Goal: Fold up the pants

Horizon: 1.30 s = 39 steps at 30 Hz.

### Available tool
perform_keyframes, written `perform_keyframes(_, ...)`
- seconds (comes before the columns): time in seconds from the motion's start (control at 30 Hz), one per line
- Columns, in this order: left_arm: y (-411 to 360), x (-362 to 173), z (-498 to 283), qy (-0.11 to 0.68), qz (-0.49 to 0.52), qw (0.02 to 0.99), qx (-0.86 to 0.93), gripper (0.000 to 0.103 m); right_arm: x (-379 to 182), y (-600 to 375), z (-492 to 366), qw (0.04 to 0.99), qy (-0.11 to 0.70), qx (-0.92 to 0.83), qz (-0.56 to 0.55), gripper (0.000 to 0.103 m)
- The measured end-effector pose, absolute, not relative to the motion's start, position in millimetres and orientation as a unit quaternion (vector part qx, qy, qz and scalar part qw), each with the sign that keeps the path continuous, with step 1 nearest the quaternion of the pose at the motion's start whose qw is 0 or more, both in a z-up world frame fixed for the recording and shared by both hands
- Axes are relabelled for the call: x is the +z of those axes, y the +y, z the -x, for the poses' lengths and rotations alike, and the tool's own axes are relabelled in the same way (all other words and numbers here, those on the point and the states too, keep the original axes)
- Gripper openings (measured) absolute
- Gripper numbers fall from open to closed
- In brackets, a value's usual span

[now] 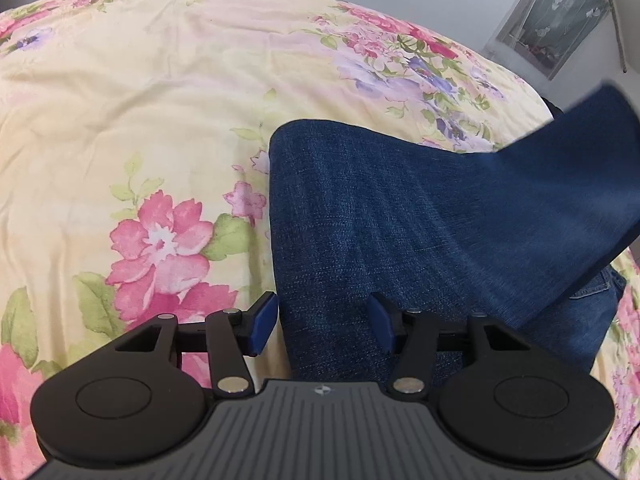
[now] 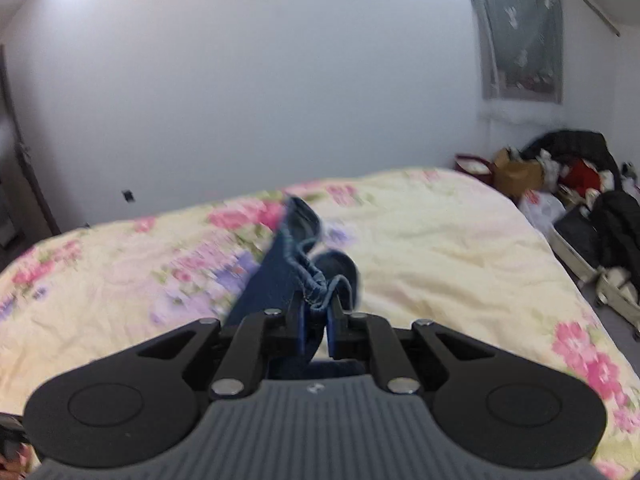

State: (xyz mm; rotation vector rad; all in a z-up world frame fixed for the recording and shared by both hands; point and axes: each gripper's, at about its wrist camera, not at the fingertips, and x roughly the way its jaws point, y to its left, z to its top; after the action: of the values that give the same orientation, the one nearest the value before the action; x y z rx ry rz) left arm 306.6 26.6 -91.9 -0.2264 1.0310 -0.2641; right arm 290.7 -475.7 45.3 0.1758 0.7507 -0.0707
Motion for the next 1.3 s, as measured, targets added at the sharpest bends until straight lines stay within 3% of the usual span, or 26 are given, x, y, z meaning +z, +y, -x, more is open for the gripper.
perform_keyframes(0.1, 22.4, -94.5, -306.9, 0.495, 0.103, 0.852, -0.134, 0.061, -29.5, -507.2, -283.1, 0.883, 0.449, -0.077, -0.115, 0.004)
perform_keyframes(0.17, 18.9, -93.2, -306.7, 0.493, 0.093, 0.854, -0.137, 0.061, -54.8, -514.8, -274.8, 0.878, 0.453, -0.088, -0.127, 0.004)
perform_keyframes(0.3, 15.9, -82.8, -305.6, 0.479, 0.081, 0.863, -0.139, 0.061, -56.5, -515.6, -272.3, 0.881, 0.436, -0.097, -0.158, 0.004)
perform_keyframes(0.47, 19.5, -71.1, -306.3, 0.462, 0.092, 0.872, -0.135, 0.061, -8.7, -510.7, -259.6, 0.916, 0.365, -0.065, -0.156, 0.003)
perform_keyframes(0.73, 7.0, -69.8, -313.6, 0.461, 0.076, 0.874, -0.129, 0.061, -74.1, -547.4, -266.0, 0.879, 0.419, -0.119, -0.195, 0.006)
perform_keyframes(0.87, 8.4, -60.3, -322.9, 0.448, 0.067, 0.883, -0.121, 0.053, -62.1, -555.5, -253.5, 0.886, 0.397, -0.164, -0.176, 0.025)
perform_keyframes(1.03, 11.8, -51.7, -350.8, 0.430, 0.076, 0.892, -0.118, 0.046, -30.6, -542.8, -249.0, 0.914, 0.354, -0.113, -0.163, 0.017)
perform_keyframes(1.17, 2.1, -56.1, -376.9, 0.423, 0.104, 0.891, -0.127, 0.045, -41.9, -511.3, -278.4, 0.919, 0.368, -0.075, -0.119, 0.012)
perform_keyframes(1.3, -7.6, -75.2, -397.0, 0.430, 0.075, 0.892, -0.120, 0.030, -76.9, -521.8, -302.9, 0.903, 0.392, -0.117, -0.132, 0.011)
